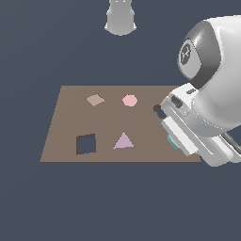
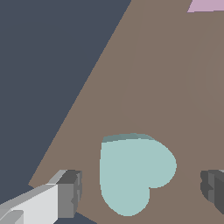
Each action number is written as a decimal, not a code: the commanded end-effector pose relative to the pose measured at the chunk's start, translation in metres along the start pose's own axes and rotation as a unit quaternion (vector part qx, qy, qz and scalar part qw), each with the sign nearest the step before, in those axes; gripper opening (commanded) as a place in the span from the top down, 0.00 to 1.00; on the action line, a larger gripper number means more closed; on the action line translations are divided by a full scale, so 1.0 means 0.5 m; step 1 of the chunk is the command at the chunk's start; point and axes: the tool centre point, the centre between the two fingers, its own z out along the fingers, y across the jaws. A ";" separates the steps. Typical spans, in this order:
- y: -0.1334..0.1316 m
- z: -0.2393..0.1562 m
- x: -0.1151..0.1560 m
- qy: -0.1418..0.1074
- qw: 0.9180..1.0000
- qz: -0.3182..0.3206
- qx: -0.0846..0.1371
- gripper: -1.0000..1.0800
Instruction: Insert a designated object into the corresponding slot on a board.
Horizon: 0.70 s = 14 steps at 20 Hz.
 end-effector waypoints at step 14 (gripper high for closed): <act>-0.003 0.041 0.002 0.000 1.000 0.005 0.000 1.00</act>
